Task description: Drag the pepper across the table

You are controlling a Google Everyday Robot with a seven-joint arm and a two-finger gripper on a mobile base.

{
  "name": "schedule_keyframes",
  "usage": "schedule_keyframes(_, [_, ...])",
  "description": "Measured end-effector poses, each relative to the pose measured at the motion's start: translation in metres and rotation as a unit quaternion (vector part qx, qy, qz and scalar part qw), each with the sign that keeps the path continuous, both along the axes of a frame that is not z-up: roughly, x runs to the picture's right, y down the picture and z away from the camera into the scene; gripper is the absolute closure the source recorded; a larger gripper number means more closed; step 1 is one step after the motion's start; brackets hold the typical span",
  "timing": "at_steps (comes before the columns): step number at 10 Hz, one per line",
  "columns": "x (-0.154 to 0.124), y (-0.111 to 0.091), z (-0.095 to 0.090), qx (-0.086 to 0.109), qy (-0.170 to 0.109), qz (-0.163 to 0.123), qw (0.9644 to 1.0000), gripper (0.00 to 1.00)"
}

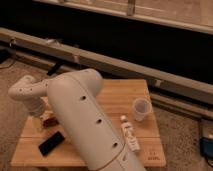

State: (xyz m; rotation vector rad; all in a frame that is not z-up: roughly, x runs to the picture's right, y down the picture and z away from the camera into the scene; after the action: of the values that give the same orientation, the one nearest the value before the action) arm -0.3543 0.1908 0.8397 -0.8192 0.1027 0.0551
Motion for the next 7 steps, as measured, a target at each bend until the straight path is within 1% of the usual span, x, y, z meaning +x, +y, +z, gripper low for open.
schedule_keyframes(2, [-0.0023, 0.0034, 0.0035, -0.001, -0.001, -0.006, 1.0000, 0.20])
schedule_keyframes(3, [-0.0036, 0.0047, 0.0045, -0.002, -0.001, -0.008, 1.0000, 0.22])
schedule_keyframes(4, [-0.0050, 0.0068, 0.0062, -0.003, -0.002, -0.011, 0.9999, 0.30])
schedule_keyframes(5, [-0.0065, 0.0079, 0.0072, -0.003, -0.002, -0.014, 0.9999, 0.42])
schedule_keyframes(7, [-0.0078, 0.0087, 0.0079, -0.002, -0.002, -0.016, 0.9999, 0.62])
